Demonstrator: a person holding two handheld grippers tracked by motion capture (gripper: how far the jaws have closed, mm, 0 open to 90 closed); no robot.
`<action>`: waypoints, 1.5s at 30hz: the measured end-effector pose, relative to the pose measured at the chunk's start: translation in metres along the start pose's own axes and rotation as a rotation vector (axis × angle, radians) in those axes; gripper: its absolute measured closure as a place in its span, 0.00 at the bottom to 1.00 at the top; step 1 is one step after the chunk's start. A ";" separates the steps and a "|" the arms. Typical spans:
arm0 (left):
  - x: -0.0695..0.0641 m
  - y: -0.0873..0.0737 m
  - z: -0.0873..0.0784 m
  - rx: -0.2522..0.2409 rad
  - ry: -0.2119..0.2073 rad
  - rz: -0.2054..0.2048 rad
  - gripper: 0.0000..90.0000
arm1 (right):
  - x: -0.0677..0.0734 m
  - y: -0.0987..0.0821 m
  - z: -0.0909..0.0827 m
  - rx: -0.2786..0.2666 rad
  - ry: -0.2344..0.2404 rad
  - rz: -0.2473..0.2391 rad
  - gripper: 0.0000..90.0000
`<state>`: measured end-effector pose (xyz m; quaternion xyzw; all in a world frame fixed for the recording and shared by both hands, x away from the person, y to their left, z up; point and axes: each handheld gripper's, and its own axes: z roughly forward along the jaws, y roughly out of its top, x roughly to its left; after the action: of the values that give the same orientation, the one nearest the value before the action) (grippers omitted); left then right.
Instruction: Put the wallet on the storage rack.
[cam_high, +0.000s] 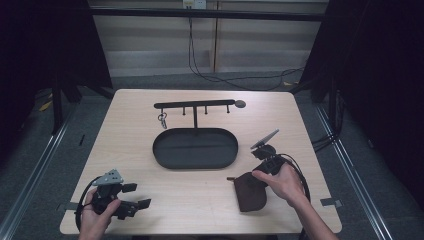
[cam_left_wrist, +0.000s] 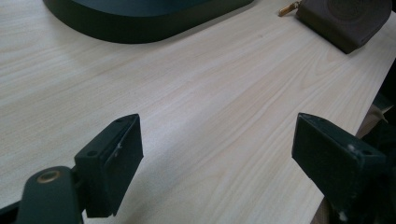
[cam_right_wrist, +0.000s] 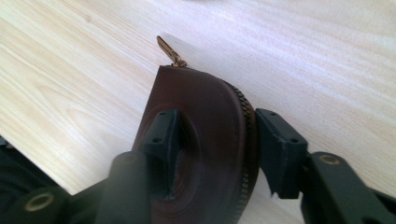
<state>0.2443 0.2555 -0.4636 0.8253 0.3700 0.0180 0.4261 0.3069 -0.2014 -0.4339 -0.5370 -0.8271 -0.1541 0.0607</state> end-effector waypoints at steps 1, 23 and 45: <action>0.000 0.000 0.000 0.000 0.000 0.000 0.18 | 0.000 0.000 0.000 0.000 0.000 0.000 0.60; 0.001 0.000 -0.002 -0.007 -0.004 0.000 0.18 | 0.013 0.018 -0.037 0.012 -0.032 -0.026 0.77; 0.002 0.001 0.000 0.002 -0.002 -0.007 0.18 | 0.013 0.035 -0.059 0.077 -0.157 -0.022 0.77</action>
<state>0.2458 0.2568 -0.4635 0.8245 0.3724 0.0156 0.4257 0.3291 -0.1954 -0.3684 -0.5357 -0.8405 -0.0800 0.0146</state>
